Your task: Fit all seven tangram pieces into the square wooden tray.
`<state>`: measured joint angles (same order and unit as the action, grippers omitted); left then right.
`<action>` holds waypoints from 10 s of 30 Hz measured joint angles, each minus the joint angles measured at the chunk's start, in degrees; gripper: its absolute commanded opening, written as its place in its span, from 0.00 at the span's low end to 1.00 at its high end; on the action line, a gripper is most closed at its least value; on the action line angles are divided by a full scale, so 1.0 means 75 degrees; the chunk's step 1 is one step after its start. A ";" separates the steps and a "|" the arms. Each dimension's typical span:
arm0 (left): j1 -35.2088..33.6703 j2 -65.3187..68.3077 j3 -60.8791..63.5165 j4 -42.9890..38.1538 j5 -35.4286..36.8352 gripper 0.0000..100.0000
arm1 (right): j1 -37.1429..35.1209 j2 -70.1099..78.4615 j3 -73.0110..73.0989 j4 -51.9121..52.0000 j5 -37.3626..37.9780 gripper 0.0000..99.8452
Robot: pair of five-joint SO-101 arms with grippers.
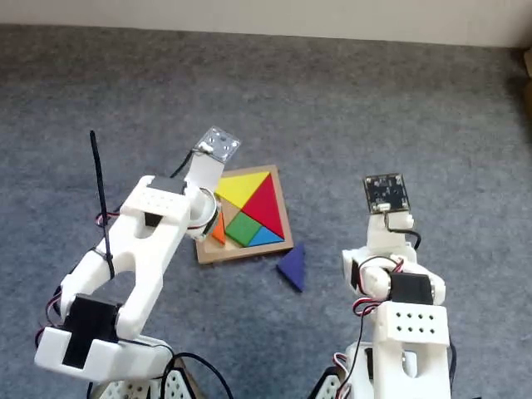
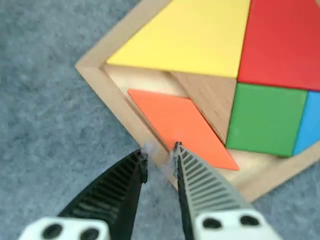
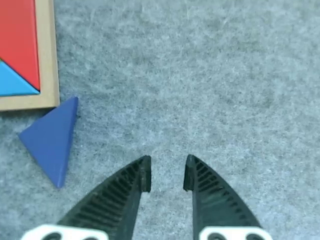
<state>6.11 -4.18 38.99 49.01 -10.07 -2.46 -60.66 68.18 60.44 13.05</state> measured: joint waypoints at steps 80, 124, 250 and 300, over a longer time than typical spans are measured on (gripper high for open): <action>-0.3188 -0.4032 0.3294 -0.0563 0.0621 0.11 | -0.4771 0.7021 -0.3024 -0.1125 -0.3739 0.23; -0.3188 -0.4032 0.3341 -0.0563 0.0316 0.11 | -0.4349 0.7068 -0.3130 -0.1407 -0.4009 0.28; -0.4243 -0.4103 0.3341 -0.0563 0.0492 0.11 | -0.6634 1.0901 -0.9881 0.1067 0.0434 0.02; -0.3833 -0.4232 0.3341 -0.0586 0.0492 0.00 | -0.4618 0.6201 -0.6822 0.1325 0.0445 0.02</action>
<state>-22.64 -35.91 64.04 44.62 -6.37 -37.10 -14.15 17.01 70.37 16.40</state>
